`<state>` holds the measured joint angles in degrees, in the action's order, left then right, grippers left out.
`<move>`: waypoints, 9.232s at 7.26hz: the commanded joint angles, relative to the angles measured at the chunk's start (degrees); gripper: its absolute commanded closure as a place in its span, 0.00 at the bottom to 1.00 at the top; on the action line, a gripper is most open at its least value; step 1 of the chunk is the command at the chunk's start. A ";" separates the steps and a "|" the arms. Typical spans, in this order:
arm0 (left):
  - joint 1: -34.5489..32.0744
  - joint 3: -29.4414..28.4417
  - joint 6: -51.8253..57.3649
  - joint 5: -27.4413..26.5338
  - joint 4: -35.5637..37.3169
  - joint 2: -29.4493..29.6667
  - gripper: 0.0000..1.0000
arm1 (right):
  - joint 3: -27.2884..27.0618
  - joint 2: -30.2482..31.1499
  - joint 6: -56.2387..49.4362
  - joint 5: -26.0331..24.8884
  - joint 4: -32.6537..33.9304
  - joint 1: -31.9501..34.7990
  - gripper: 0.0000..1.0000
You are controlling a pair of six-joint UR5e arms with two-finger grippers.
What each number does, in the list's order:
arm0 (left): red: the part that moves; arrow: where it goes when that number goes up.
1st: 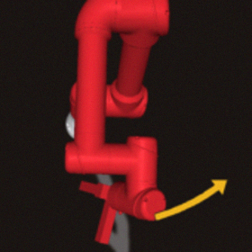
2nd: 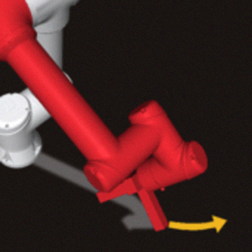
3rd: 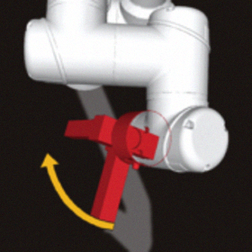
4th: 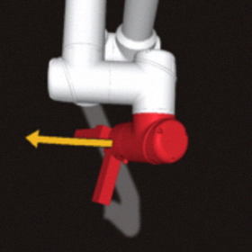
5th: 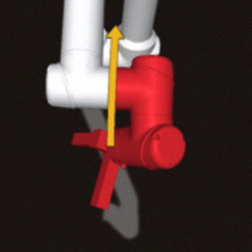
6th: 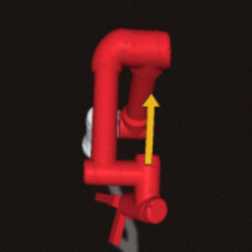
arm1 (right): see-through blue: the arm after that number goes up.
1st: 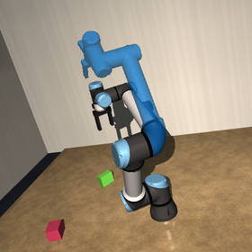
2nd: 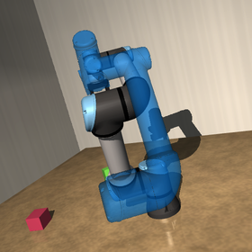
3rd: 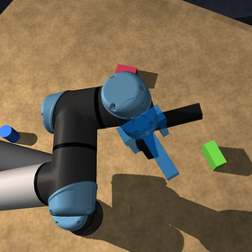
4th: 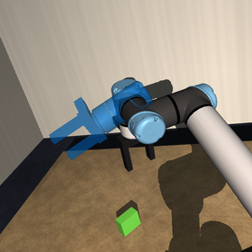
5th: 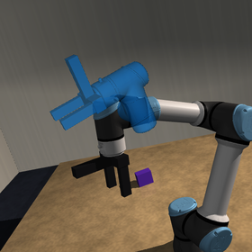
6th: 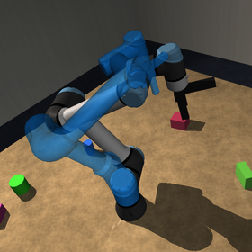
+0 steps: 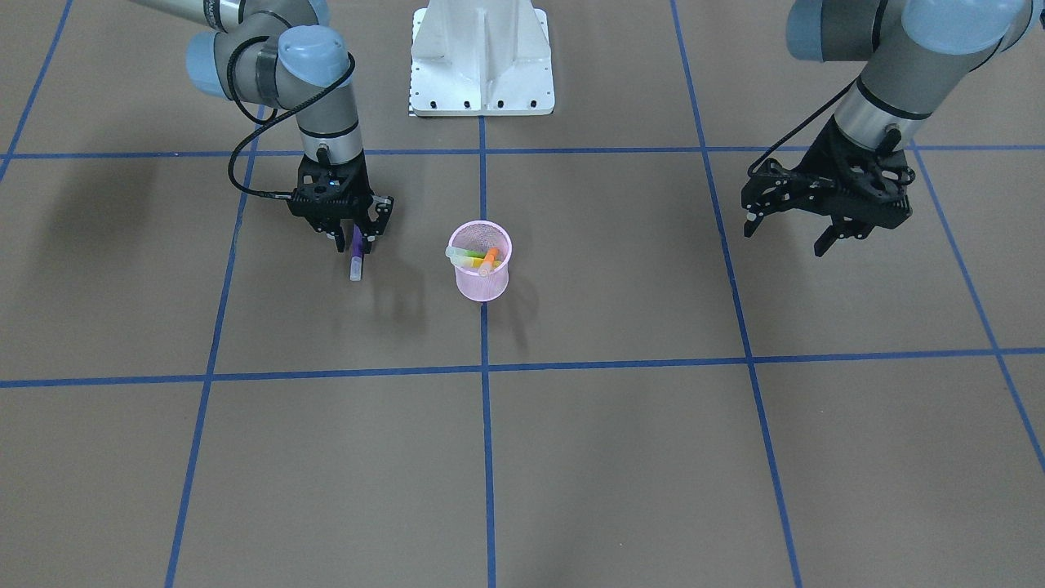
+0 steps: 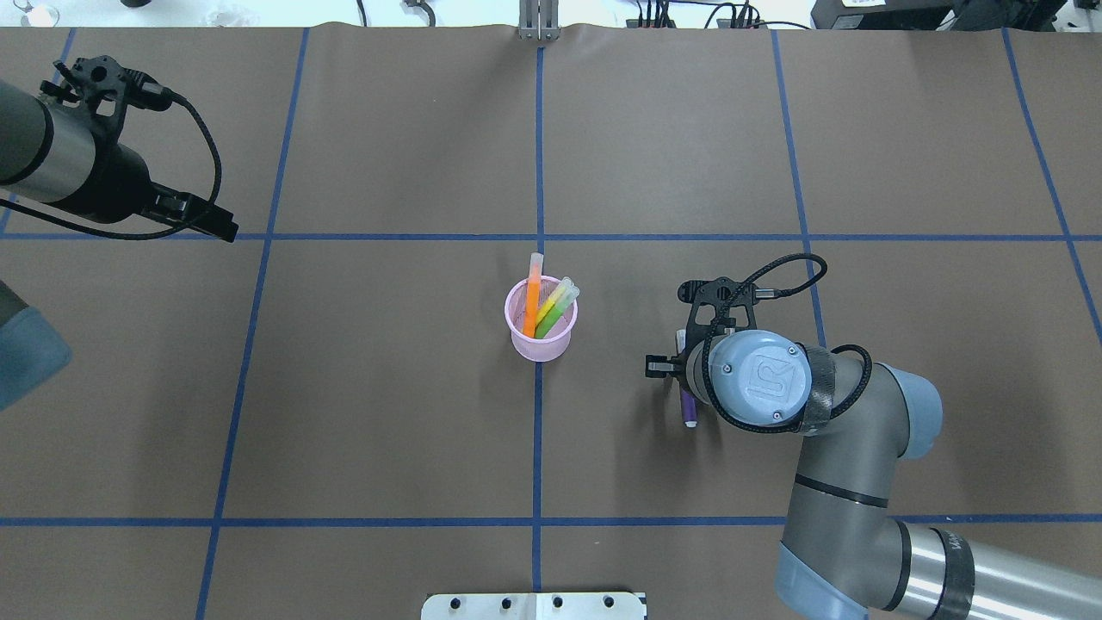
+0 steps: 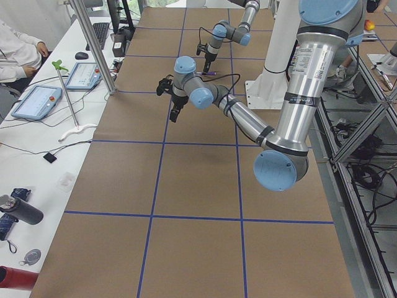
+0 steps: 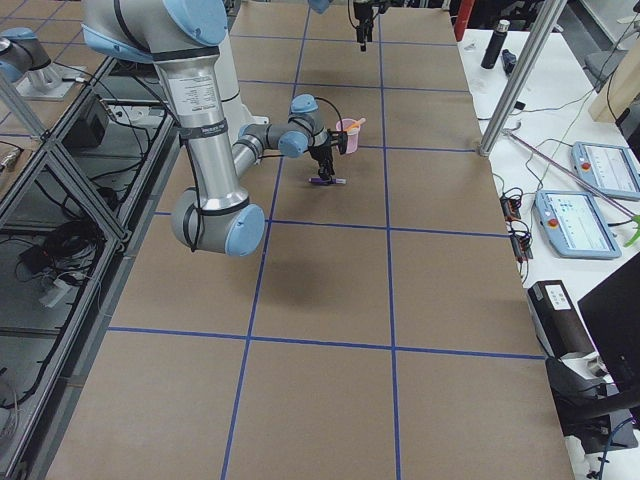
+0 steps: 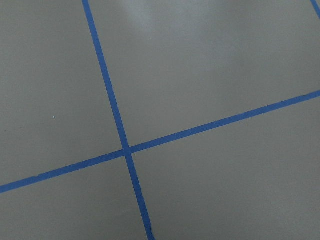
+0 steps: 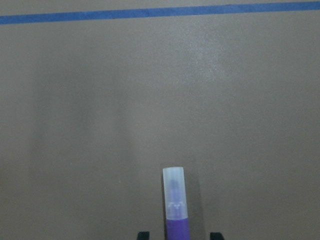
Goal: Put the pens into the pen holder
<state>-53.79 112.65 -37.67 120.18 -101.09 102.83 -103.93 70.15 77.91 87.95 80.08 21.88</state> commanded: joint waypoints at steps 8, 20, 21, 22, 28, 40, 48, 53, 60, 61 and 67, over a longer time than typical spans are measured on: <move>0.18 0.12 -1.79 -0.12 -0.33 0.18 0.01 | -6.72 -4.38 2.40 -9.23 0.61 1.76 1.00; 0.62 -0.58 -2.84 -0.12 -0.51 0.97 0.01 | 3.46 -17.06 19.39 -31.87 0.78 -4.56 0.81; 0.62 -0.58 -2.76 -0.12 -0.51 1.05 0.01 | 3.38 -16.97 19.30 -31.87 0.87 -4.74 0.62; 0.62 -0.67 -2.76 -0.12 -0.51 1.06 0.01 | 3.38 -17.06 19.13 -31.87 1.05 -4.74 0.49; 0.27 0.03 -3.11 0.23 -0.42 0.27 0.01 | -2.06 -17.42 13.44 -16.13 6.84 2.69 0.01; -36.02 -12.35 52.53 12.98 16.20 -16.26 0.00 | 4.49 14.21 -86.44 42.13 13.60 60.87 0.01; -38.67 -12.19 48.84 15.44 16.11 -21.71 0.00 | 7.60 25.13 -91.79 41.25 15.72 68.03 0.01; -38.84 -8.86 49.10 14.91 16.10 -24.25 0.00 | 7.25 25.74 -90.74 36.79 15.72 71.72 0.01; -38.93 -4.63 49.10 14.91 16.10 -27.42 0.00 | 6.02 25.65 -90.30 36.86 15.72 71.72 0.01; -38.85 -4.63 49.10 14.91 16.10 -27.42 0.00 | 6.02 25.65 -90.30 36.86 15.72 71.72 0.01; -38.84 -4.63 49.10 14.91 16.10 -27.33 0.00 | 6.01 25.65 -90.30 36.94 15.72 71.72 0.01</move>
<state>-92.60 108.02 11.40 135.09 -84.99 75.51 -97.95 95.80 -12.39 124.89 95.76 93.60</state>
